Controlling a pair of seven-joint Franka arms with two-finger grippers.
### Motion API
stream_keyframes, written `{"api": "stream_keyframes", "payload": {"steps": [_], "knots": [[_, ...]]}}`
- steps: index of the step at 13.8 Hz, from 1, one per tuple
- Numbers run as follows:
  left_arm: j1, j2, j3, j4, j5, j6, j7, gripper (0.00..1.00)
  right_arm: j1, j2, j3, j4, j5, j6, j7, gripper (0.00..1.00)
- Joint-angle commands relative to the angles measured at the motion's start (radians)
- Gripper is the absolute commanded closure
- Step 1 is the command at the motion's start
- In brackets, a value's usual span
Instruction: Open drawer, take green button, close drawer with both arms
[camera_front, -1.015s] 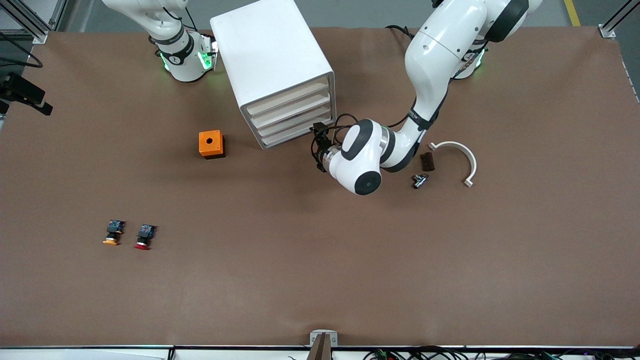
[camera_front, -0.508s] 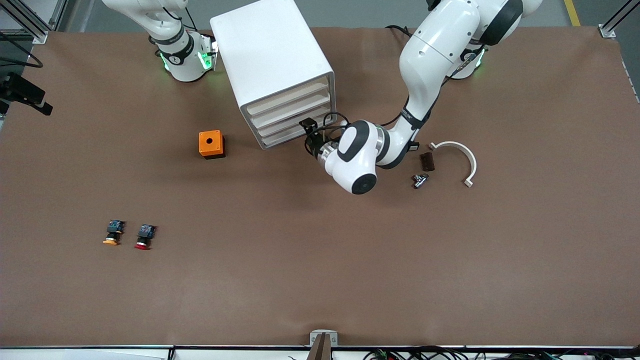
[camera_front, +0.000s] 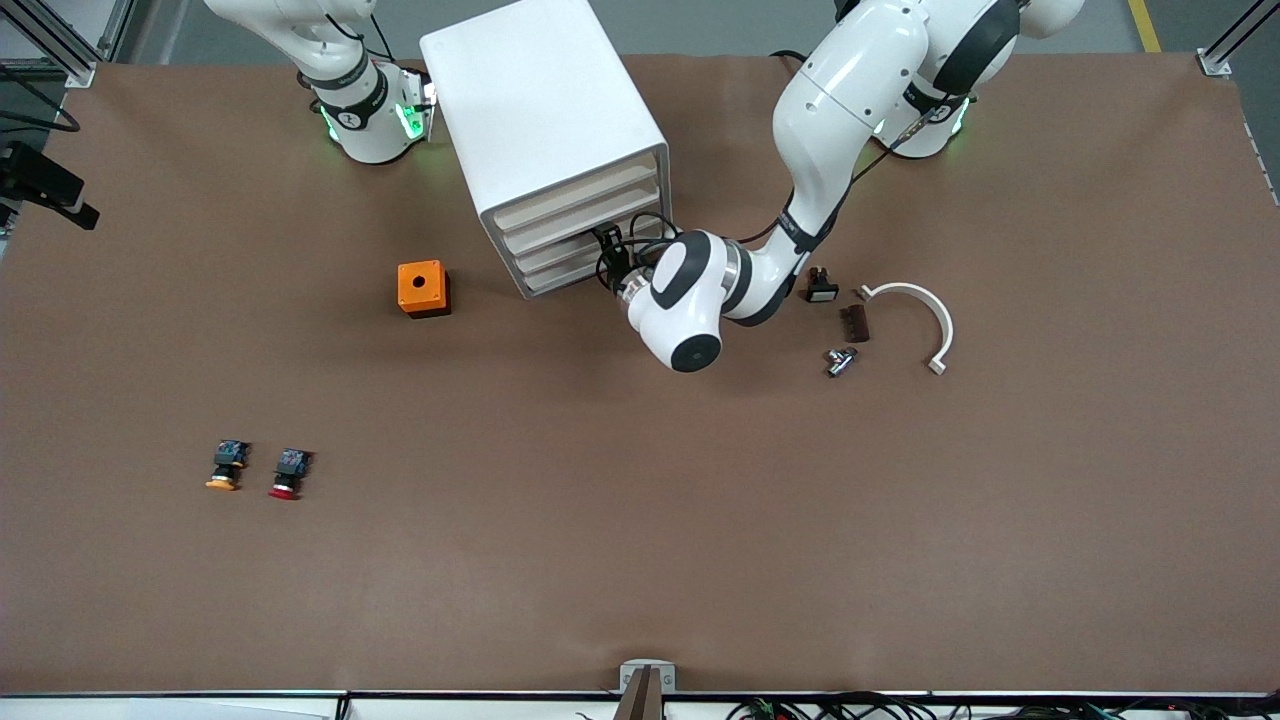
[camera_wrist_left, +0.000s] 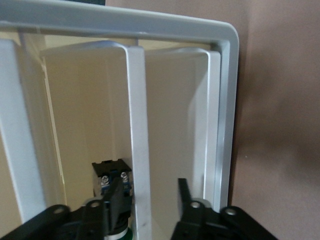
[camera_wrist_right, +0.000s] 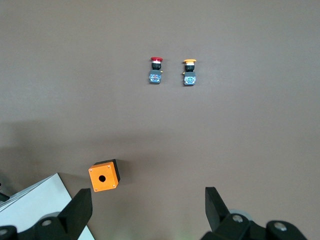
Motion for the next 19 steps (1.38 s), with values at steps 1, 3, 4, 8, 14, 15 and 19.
{"api": "stream_keyframes", "payload": {"steps": [1,3,4,8,14,15,19], "knots": [[-0.015,0.016,0.005,0.02,-0.02,-0.013,-0.01,0.71,-0.035,0.005,0.012,0.013,-0.003,-0.003,-0.006,0.0],[-0.008,0.014,0.007,0.022,-0.012,-0.013,-0.008,0.91,-0.041,0.034,0.012,0.015,-0.003,-0.003,-0.003,0.0],[-0.008,0.013,0.014,0.026,-0.011,-0.013,-0.007,0.94,-0.038,0.056,0.012,0.016,-0.008,-0.002,-0.006,0.0],[0.069,0.011,0.022,0.063,-0.008,-0.014,0.019,0.97,-0.043,0.169,0.015,0.024,-0.003,0.023,-0.027,0.0],[0.173,0.013,0.026,0.137,-0.006,-0.008,0.098,0.97,-0.023,0.26,0.017,0.056,-0.025,0.099,-0.054,0.01],[0.187,0.013,0.028,0.151,-0.006,-0.008,0.098,0.97,-0.011,0.259,0.02,0.055,-0.01,0.098,0.035,0.0],[0.221,0.011,0.028,0.162,-0.008,0.002,0.151,0.96,0.133,0.26,0.02,0.038,0.004,0.099,0.34,0.0]]}}
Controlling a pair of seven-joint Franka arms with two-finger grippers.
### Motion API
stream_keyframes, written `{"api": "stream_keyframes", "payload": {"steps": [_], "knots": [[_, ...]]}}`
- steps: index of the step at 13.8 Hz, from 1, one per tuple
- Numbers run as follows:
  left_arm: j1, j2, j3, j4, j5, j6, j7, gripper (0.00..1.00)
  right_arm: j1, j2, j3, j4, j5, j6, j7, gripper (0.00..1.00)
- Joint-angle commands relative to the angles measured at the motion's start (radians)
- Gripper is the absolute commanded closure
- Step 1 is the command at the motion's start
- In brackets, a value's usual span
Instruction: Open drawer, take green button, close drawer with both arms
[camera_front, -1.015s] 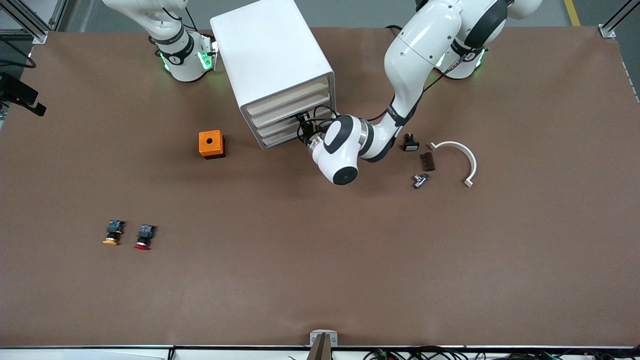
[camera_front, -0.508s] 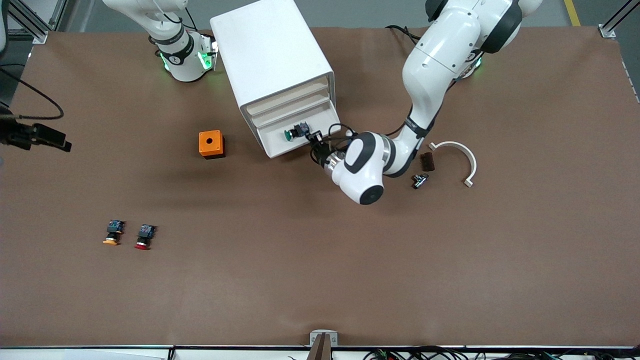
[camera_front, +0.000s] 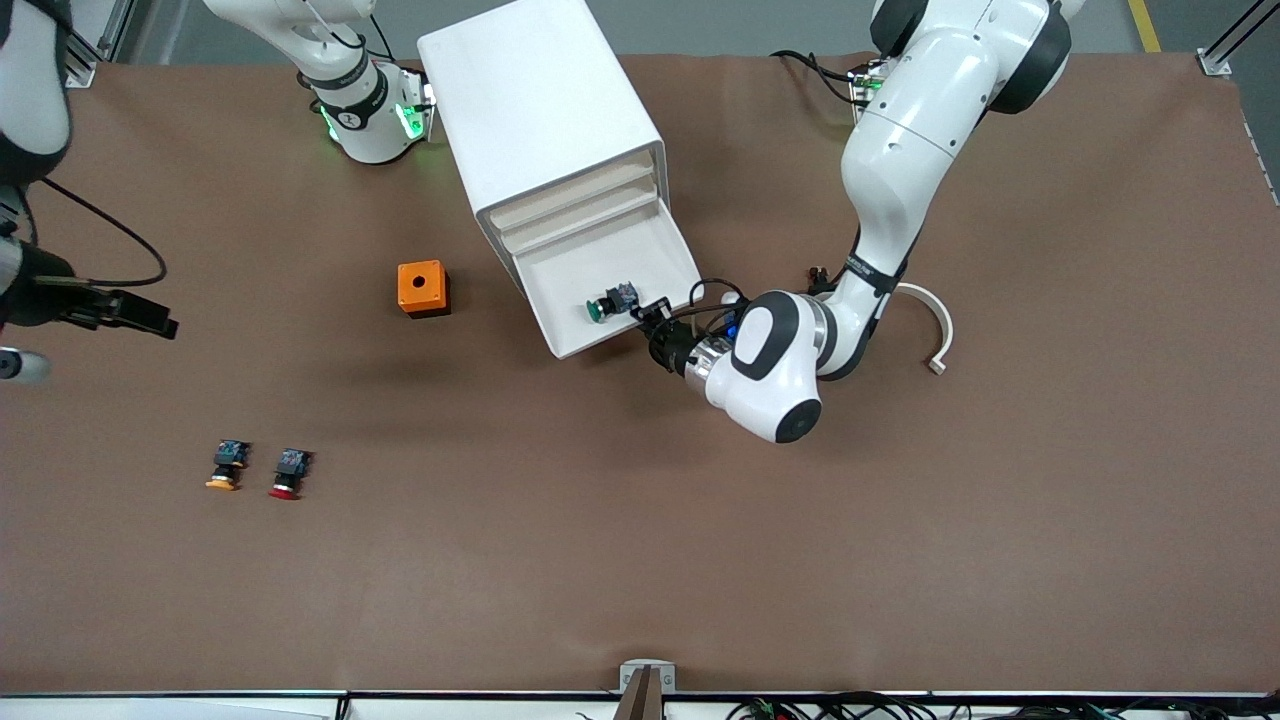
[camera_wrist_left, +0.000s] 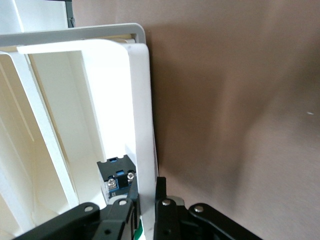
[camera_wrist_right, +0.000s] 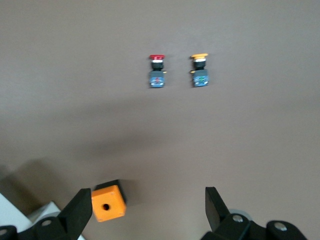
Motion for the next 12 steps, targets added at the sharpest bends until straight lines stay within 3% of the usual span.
{"api": "stream_keyframes", "payload": {"steps": [1,2,3,6,8,12], "knots": [[0.027,0.004,-0.004,0.057,-0.011,0.024,0.056,0.95,0.094,-0.001,-0.002,0.001,0.022,-0.011,0.231,0.0],[0.029,0.005,0.001,0.057,-0.011,0.033,0.067,0.94,0.134,-0.001,-0.002,-0.001,0.03,-0.011,0.334,0.0],[0.029,0.005,0.001,0.057,-0.011,0.038,0.085,0.86,0.18,-0.003,-0.002,-0.007,0.03,-0.008,0.414,0.0],[0.03,-0.002,0.001,0.056,-0.011,0.038,0.093,0.14,0.289,-0.003,-0.002,-0.042,0.03,0.042,0.617,0.0],[0.037,-0.005,0.001,0.056,-0.009,0.036,0.093,0.01,0.364,-0.003,-0.002,-0.077,0.03,0.107,0.744,0.0],[0.049,-0.022,0.044,0.065,-0.005,0.036,0.14,0.01,0.517,0.0,-0.002,-0.198,0.03,0.287,0.99,0.0]]}}
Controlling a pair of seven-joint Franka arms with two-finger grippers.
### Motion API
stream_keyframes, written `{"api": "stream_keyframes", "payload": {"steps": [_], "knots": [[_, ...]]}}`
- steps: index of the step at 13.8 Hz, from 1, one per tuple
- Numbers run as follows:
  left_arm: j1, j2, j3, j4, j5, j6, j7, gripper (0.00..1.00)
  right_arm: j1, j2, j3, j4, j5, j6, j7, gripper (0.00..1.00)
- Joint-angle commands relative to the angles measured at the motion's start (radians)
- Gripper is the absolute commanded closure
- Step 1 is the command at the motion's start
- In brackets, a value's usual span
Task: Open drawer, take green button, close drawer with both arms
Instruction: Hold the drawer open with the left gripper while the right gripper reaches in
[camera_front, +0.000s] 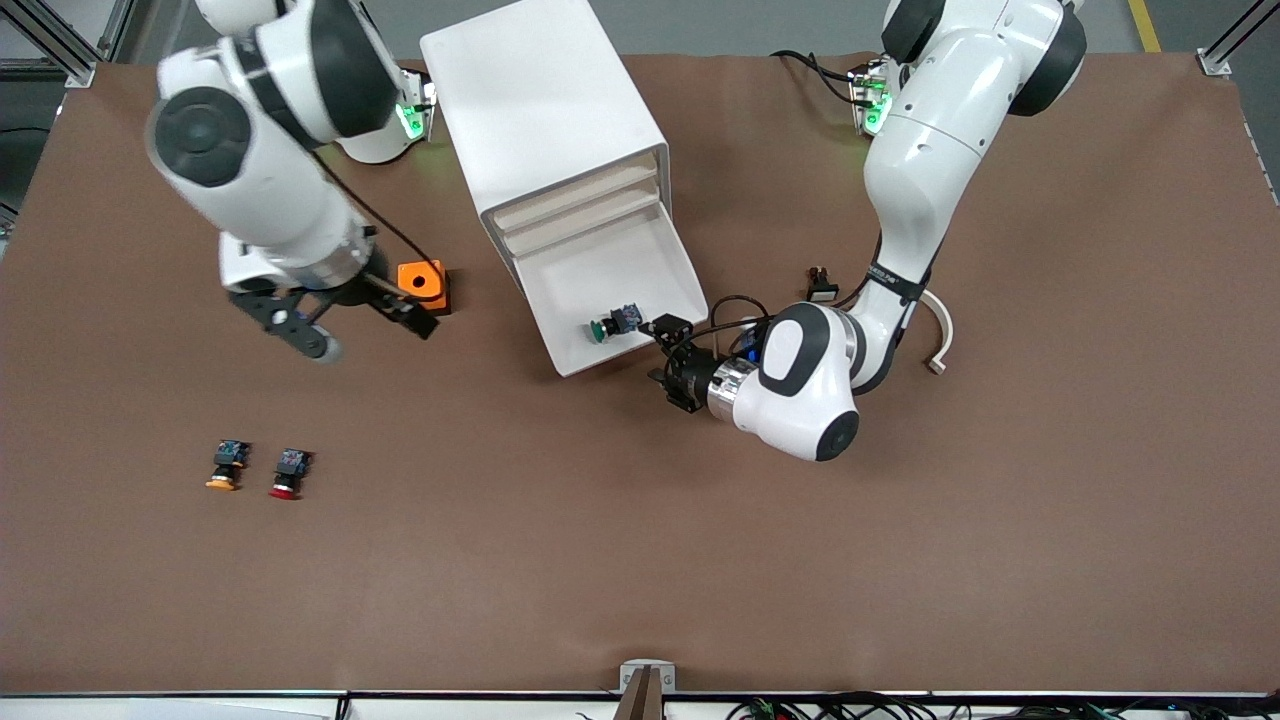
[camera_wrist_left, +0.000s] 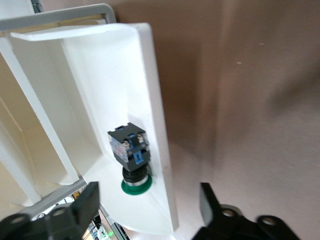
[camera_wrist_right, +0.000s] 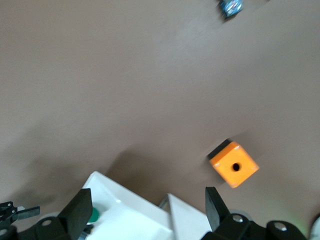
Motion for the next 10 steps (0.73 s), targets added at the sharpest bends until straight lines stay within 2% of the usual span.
{"api": "stream_keyframes", "payload": {"steps": [1,6,8,10], "knots": [[0.006,-0.026,0.055,0.004,-0.002,-0.008,0.058,0.01,0.096,-0.007,-0.013,-0.095,0.007,0.137,0.163,0.0],[0.011,-0.068,0.17,0.018,0.032,-0.021,0.234,0.01,0.225,0.108,-0.015,-0.111,-0.007,0.293,0.413,0.0],[0.027,-0.099,0.199,0.018,0.114,-0.074,0.297,0.01,0.256,0.159,-0.015,-0.108,-0.008,0.356,0.483,0.0],[0.031,-0.136,0.202,0.018,0.246,-0.087,0.354,0.01,0.291,0.205,-0.015,-0.105,-0.011,0.406,0.548,0.0]]}}
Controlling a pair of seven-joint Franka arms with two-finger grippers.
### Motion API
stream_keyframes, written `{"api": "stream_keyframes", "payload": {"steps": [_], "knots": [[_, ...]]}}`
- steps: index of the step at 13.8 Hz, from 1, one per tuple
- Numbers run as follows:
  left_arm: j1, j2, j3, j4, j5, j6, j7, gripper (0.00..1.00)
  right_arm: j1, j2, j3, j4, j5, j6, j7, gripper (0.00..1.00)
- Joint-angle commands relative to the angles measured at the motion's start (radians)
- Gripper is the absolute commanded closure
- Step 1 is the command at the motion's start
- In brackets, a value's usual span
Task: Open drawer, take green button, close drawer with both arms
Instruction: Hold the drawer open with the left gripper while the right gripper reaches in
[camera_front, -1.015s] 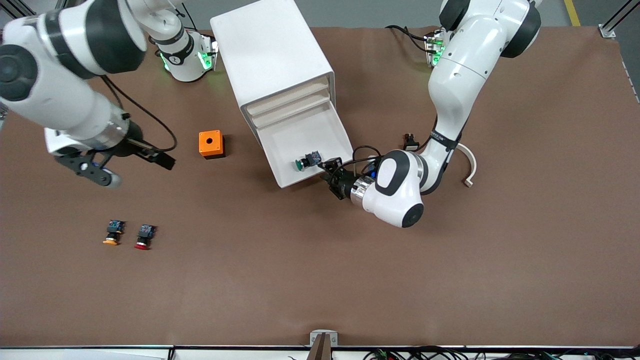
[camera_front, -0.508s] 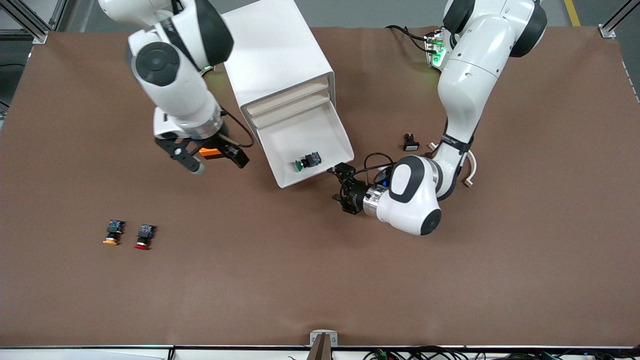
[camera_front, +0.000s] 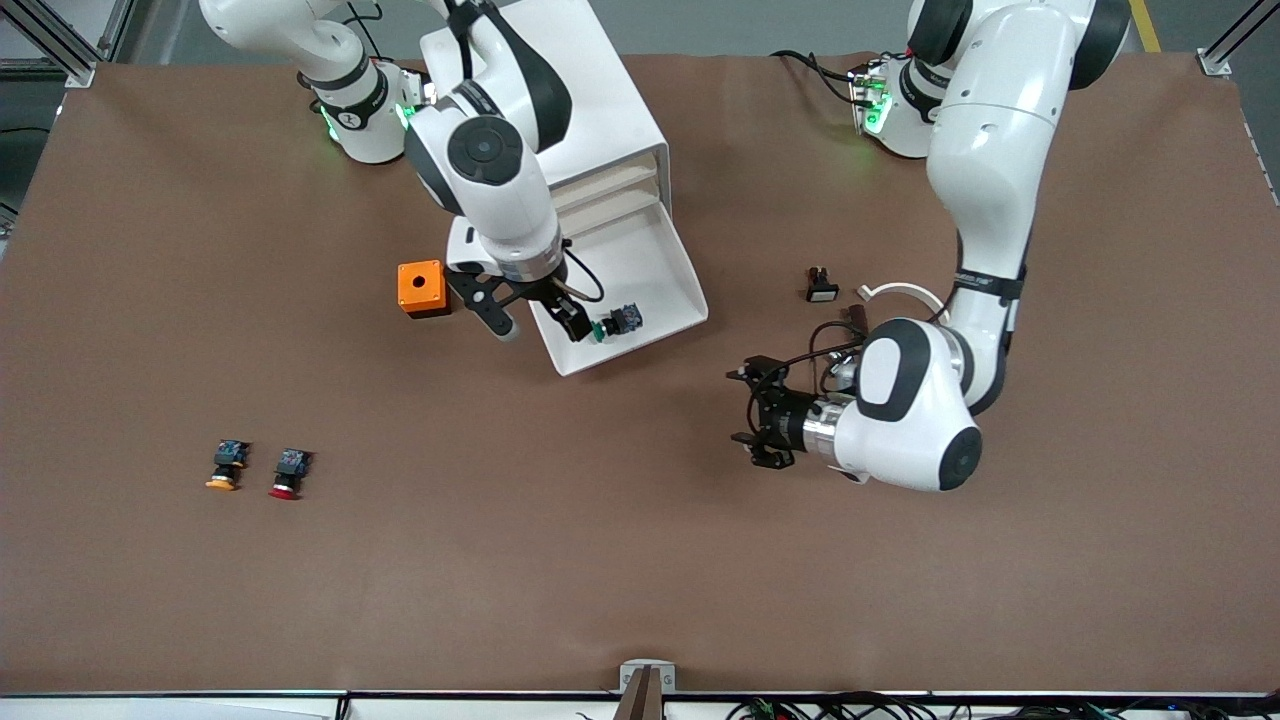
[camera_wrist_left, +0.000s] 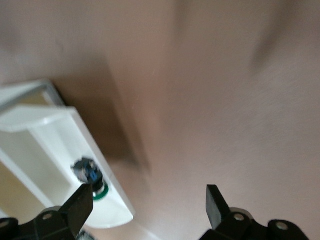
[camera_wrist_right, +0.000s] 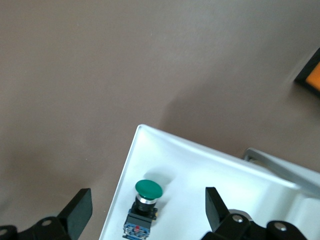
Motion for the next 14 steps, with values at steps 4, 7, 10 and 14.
{"api": "stream_keyframes", "payload": {"steps": [4,7,10,14], "knots": [[-0.052,-0.097,-0.005,-0.019,0.402,-0.032,0.176,0.01,0.073,0.114,-0.015,0.046,-0.013,0.069,0.152,0.0],[-0.086,-0.117,-0.01,-0.019,0.529,-0.019,0.251,0.01,0.096,0.159,-0.015,0.078,-0.013,0.069,0.208,0.0],[-0.092,-0.134,-0.015,-0.025,0.575,-0.019,0.491,0.01,0.104,0.196,-0.015,0.1,-0.013,0.068,0.237,0.0],[-0.097,-0.134,-0.019,-0.027,0.577,-0.012,0.722,0.01,0.115,0.205,-0.014,0.108,-0.011,0.065,0.269,0.01]]}}
